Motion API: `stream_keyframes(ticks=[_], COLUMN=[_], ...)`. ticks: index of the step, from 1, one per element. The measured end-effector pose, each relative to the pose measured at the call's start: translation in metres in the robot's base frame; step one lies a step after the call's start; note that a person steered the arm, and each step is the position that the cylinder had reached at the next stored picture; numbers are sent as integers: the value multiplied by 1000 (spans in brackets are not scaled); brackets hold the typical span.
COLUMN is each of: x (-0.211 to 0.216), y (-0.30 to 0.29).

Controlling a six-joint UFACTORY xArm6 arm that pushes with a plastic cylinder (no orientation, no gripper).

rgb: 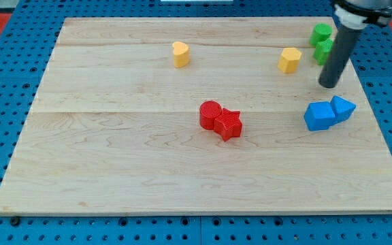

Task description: Push the hexagon to the left side of the green circle

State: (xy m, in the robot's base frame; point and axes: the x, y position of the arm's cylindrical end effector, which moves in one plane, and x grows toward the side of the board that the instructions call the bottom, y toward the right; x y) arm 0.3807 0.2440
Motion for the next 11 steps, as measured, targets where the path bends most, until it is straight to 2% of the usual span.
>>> stream_keyframes(ticks=[2, 5, 8, 11], x=[-20, -31, -55, -112], y=[4, -57, -76, -86])
